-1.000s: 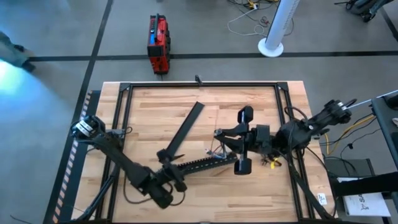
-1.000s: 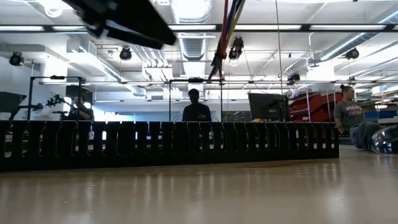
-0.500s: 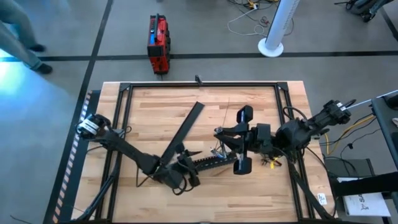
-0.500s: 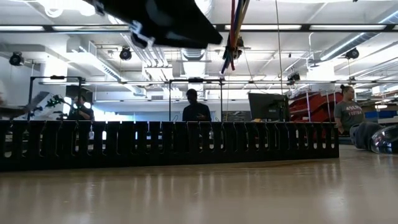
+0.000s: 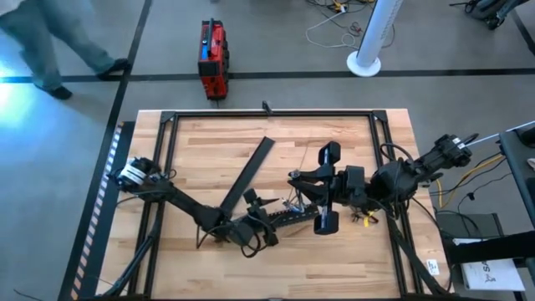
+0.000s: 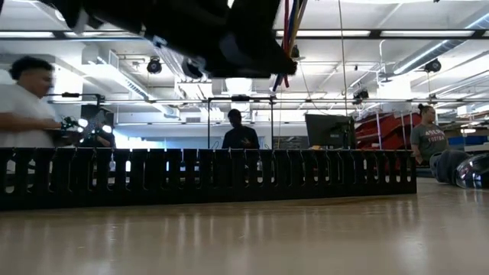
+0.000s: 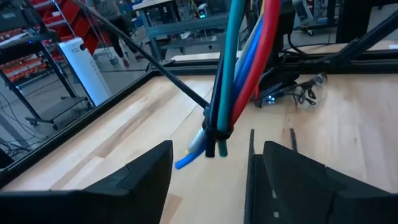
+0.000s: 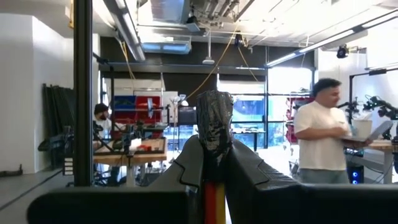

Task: Ziptie cables
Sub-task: Put the wrapped cable wires into the cable duct

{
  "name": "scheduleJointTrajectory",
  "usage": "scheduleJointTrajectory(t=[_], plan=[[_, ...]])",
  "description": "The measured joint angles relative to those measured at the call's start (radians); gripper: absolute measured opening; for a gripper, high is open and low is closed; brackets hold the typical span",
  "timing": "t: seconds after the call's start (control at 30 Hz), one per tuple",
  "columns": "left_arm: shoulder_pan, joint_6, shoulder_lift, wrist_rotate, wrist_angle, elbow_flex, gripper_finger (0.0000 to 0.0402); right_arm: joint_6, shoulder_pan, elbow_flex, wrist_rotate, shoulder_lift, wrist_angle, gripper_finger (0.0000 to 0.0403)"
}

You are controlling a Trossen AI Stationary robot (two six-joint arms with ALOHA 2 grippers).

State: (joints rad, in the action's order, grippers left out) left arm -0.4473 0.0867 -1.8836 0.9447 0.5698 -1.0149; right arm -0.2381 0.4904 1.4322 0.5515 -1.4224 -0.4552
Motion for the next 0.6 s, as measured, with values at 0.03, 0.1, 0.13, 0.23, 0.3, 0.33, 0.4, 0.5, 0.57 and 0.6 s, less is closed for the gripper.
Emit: scheduleJointTrajectory(t=[0.03,0.1,0.13,0.23,0.3,0.33,0.4,0.5,0.57,0.6], plan=[[0.006,-0.002,-0.010,-0.008,0.015,0.000,0.0236,-0.005,0.000,0.000,-0.001,-0.001,0.001,0.0021],[0.015,-0.017,-0.027,-0.013,0.046,0.000,0.0237,-0.007,0.000,0.000,0.000,-0.003,0.004,0.0021],[0.016,-0.027,-0.032,-0.013,0.068,0.000,0.0236,-0.007,0.000,0.000,0.000,-0.005,0.003,0.0021],[0.017,-0.059,-0.042,-0.013,0.122,0.000,0.0231,-0.008,0.000,0.000,0.000,-0.008,0.001,0.0021],[0.017,-0.077,-0.042,-0.014,0.142,0.000,0.0224,-0.009,0.000,0.000,0.000,-0.013,0.001,0.0021],[0.017,-0.078,-0.042,-0.013,0.145,0.000,0.0221,-0.009,0.000,0.000,0.000,-0.014,0.001,0.0021],[0.019,-0.078,-0.042,-0.010,0.142,0.000,0.0213,-0.009,0.000,0.000,0.000,-0.014,0.003,0.0021],[0.025,-0.077,-0.042,-0.009,0.142,0.000,0.0198,-0.012,0.000,0.000,0.000,-0.014,0.000,0.0021],[0.031,-0.069,-0.042,-0.008,0.141,0.000,0.0185,-0.011,0.000,0.000,0.000,-0.014,0.001,0.0021],[0.034,-0.067,-0.043,-0.007,0.141,0.000,0.0178,-0.011,0.000,0.000,-0.001,-0.014,0.001,0.0021]])
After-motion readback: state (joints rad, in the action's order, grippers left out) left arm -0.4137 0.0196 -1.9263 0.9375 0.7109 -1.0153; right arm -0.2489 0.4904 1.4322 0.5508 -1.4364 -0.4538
